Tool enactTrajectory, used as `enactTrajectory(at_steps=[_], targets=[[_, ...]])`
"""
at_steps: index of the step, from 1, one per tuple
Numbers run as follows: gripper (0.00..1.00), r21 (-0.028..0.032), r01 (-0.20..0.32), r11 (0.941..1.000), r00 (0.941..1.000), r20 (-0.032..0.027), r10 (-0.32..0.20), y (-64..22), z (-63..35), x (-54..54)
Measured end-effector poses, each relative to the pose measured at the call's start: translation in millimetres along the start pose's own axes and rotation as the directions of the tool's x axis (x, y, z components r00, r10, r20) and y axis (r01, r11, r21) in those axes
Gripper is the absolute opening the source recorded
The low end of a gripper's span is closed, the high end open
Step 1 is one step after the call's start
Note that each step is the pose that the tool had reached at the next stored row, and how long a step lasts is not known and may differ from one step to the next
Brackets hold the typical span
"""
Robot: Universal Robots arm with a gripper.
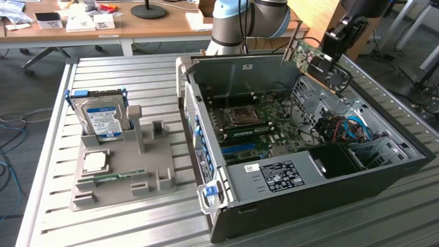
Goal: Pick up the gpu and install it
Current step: 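Insert the gpu into the slot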
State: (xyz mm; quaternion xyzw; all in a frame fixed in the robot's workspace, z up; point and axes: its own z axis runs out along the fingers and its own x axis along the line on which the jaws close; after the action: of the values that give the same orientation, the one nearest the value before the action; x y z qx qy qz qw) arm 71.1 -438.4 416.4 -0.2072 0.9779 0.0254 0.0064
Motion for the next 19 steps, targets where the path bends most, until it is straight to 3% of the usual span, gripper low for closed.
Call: enactTrajectory(at_steps=[5,10,15,19], targets=[[0.27,-0.0023,0.091,0.9958,0.9958,-0.0042,-0.091,0.0,0.2,0.0],[0.27,-0.005,0.18,0.9836,0.9836,-0.0081,-0.18,0.0,0.4,0.0],[0.27,-0.0081,0.269,0.9631,0.9631,-0.0118,-0.269,0.0,0.5,0.0],[0.27,-0.0107,0.339,0.9408,0.9407,-0.0145,-0.339,0.0,0.7,0.0]])
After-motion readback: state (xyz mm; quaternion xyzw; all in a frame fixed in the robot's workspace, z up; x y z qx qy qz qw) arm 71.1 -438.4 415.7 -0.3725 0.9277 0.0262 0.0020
